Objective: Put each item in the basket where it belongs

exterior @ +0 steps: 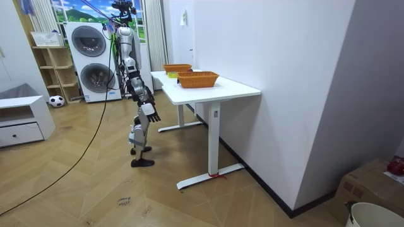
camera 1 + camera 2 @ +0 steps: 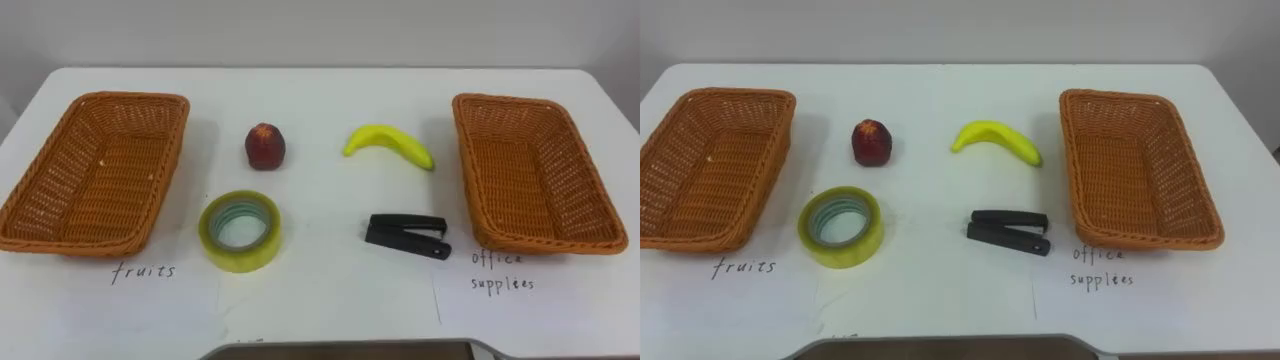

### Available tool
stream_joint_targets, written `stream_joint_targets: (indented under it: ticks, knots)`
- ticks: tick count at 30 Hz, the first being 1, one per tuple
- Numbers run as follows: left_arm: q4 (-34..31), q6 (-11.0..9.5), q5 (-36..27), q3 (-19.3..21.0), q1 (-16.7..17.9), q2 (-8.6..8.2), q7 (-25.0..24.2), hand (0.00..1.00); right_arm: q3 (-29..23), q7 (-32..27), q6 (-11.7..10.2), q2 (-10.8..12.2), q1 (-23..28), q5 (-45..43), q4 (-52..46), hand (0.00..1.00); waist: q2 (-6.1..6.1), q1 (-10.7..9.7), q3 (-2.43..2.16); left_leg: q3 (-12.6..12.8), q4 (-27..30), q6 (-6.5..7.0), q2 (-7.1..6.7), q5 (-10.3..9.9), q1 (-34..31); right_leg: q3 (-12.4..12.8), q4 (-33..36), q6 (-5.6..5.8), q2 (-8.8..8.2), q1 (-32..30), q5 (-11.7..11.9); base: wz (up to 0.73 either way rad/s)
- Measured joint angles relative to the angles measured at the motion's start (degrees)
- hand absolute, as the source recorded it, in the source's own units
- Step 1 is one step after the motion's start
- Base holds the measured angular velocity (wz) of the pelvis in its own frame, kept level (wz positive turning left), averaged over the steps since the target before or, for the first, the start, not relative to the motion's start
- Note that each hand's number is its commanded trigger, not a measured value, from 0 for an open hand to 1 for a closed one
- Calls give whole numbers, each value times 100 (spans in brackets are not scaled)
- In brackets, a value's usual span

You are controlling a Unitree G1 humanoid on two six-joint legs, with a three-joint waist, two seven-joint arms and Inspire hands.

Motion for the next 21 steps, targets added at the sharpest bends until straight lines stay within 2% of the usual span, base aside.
stream_joint_targets:
  ticks: [16, 21]
  knots:
    - [72, 0, 4, 23, 6, -6, 154, 0, 3, 4, -1, 4, -43, 51, 137, 0, 3, 4, 6, -14, -14, -2, 1, -2, 6, 11, -6, 0, 6, -1, 0, 0]
    - [74, 0, 3, 140, 41, -16, 167, 0, -192, -76, 2, 13, 60, 491, 161, 0, 9, 12, 12, 19, -27, -7, 8, -5, 40, 31, -6, -2, 14, 10, 1, 0]
